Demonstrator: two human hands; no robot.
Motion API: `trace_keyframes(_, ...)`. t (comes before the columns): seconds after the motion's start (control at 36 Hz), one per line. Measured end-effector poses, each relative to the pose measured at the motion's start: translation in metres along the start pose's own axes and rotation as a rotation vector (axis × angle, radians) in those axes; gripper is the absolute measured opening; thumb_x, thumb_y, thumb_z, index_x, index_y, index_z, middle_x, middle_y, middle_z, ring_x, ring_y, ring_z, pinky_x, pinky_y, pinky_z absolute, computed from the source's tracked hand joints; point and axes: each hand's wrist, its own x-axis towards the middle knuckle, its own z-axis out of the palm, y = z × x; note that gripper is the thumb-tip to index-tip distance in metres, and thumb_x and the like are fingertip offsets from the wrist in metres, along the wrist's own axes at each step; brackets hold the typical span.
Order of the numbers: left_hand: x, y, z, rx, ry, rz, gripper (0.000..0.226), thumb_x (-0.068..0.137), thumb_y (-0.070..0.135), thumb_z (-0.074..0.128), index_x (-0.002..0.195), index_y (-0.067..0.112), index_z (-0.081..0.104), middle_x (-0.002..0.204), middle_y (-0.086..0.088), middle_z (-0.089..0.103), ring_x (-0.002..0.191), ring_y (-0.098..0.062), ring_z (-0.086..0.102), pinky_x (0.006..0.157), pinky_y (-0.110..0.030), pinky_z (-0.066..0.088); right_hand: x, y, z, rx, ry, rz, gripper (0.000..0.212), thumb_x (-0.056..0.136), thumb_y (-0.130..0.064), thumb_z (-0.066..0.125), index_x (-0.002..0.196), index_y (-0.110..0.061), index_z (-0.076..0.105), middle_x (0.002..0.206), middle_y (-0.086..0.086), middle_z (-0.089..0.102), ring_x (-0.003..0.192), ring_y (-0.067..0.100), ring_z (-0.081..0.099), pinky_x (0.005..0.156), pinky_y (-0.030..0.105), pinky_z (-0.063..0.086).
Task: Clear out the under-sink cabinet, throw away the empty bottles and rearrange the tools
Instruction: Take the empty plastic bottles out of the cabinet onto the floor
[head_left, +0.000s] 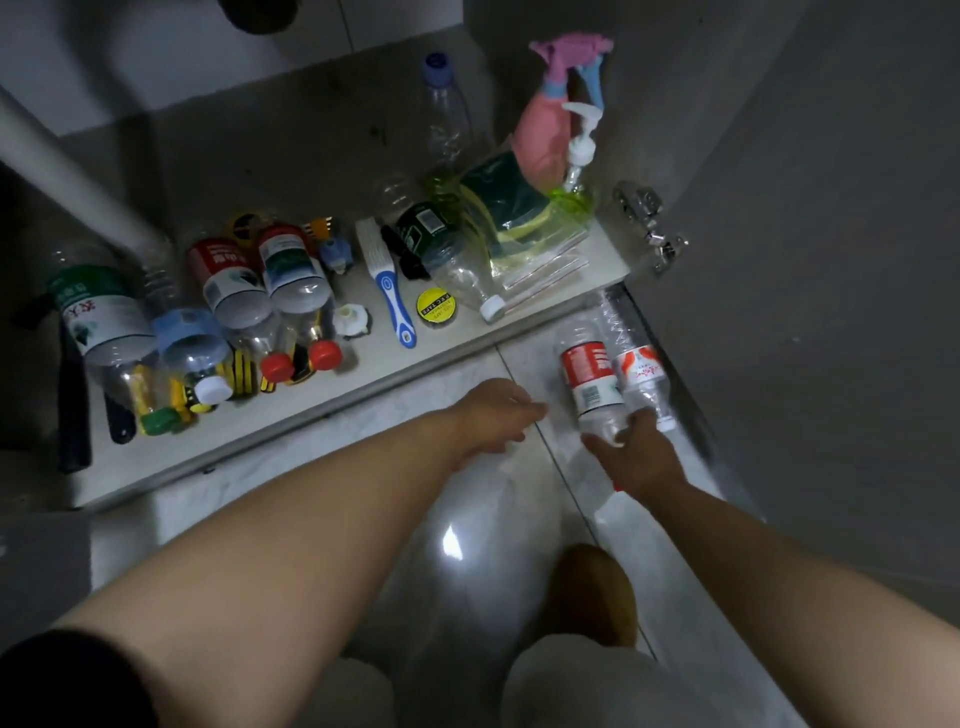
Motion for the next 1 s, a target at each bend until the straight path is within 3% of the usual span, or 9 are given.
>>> trace_keyframes(0.11,-0.009,0.005,-0.026,0.140,0.053,0.115,0.028,0.097,0.025,0.064,0.120,0.009,0.064,0.114,-0.013,0.071,0.092,-0.021,0.069,0.072,-0.026,0.052,0.015,-0.003,-0.002,-0.255,0.103,0.002,0.088,0.084,-0.053,0.071,0.148,-0.013,0.026,0.140,0.016,0.053,0.125,0.038,0.056,0.103,0.053,0.048)
trace_keyframes(0.25,-0.020,0.006,-0.067,0.382,0.132,0.242,0.024,0.097,0.019,0.062,0.121,0.016,0.065,0.114,-0.005,0.068,0.105,-0.022,0.068,0.097,-0.036,0.055,0.025,-0.012,0.001,-0.510,0.199,-0.027,0.088,0.090,-0.054,0.063,0.150,-0.007,0.018,0.151,0.023,0.033,0.132,0.040,0.046,0.101,0.052,0.049)
trace_keyframes(0.36,-0.032,0.004,-0.102,0.554,0.210,0.341,0.023,0.096,0.016,0.059,0.117,0.018,0.067,0.111,0.000,0.069,0.103,-0.017,0.066,0.096,-0.033,0.054,0.011,-0.030,0.001,-0.568,0.301,-0.106,0.076,0.091,-0.045,0.064,0.145,-0.007,0.027,0.147,0.024,0.038,0.132,0.040,0.045,0.103,0.053,0.048)
trace_keyframes(0.5,-0.049,0.004,-0.151,0.665,0.429,0.422,0.017,0.092,0.016,0.061,0.106,0.024,0.068,0.102,0.000,0.067,0.091,-0.019,0.065,0.085,-0.036,0.056,-0.014,-0.079,0.000,-0.285,0.191,-0.542,0.042,0.092,-0.022,0.067,0.126,-0.010,0.046,0.125,0.013,0.051,0.110,0.027,0.057,0.092,0.045,0.054)
trace_keyframes(0.58,-0.056,-0.002,-0.181,0.706,0.621,0.410,0.019,0.090,0.017,0.063,0.103,0.030,0.064,0.113,-0.001,0.060,0.095,-0.020,0.060,0.077,-0.022,0.049,-0.026,-0.123,0.000,-0.292,0.111,-0.807,0.043,0.090,-0.016,0.067,0.128,-0.014,0.048,0.125,0.006,0.048,0.107,0.021,0.054,0.088,0.036,0.052)
trace_keyframes(0.64,-0.056,-0.009,-0.199,0.707,0.723,0.325,0.031,0.090,0.024,0.065,0.121,0.028,0.062,0.130,-0.009,0.053,0.112,-0.029,0.057,0.091,-0.029,0.049,-0.030,-0.153,0.005,-0.348,0.098,-0.883,0.047,0.087,-0.016,0.069,0.129,-0.016,0.047,0.125,0.005,0.045,0.107,0.021,0.053,0.084,0.030,0.049)
trace_keyframes(0.75,-0.050,-0.016,-0.224,0.683,0.758,0.186,0.066,0.090,0.039,0.068,0.149,0.031,0.040,0.143,-0.018,0.046,0.127,-0.041,0.050,0.106,-0.046,0.047,-0.026,-0.206,0.020,-0.472,0.108,-0.889,0.055,0.085,-0.021,0.069,0.133,-0.016,0.045,0.130,0.010,0.042,0.112,0.027,0.051,0.082,0.032,0.048)
trace_keyframes(0.86,-0.036,-0.016,-0.233,0.681,0.770,0.140,0.077,0.089,0.052,0.064,0.154,0.034,0.027,0.145,-0.020,0.042,0.129,-0.043,0.049,0.107,-0.048,0.046,-0.014,-0.248,0.037,-0.587,0.144,-0.825,0.063,0.083,-0.026,0.071,0.136,-0.011,0.039,0.136,0.018,0.039,0.122,0.036,0.045,0.091,0.044,0.051)
trace_keyframes(1.0,-0.020,-0.013,-0.234,0.748,0.704,0.095,0.085,0.091,0.062,0.053,0.158,0.042,0.005,0.154,-0.020,0.036,0.129,-0.041,0.050,0.102,-0.048,0.048,-0.002,-0.276,0.058,-0.763,0.264,-0.694,0.066,0.084,-0.032,0.071,0.137,-0.011,0.036,0.137,0.020,0.041,0.127,0.037,0.042,0.096,0.047,0.049)
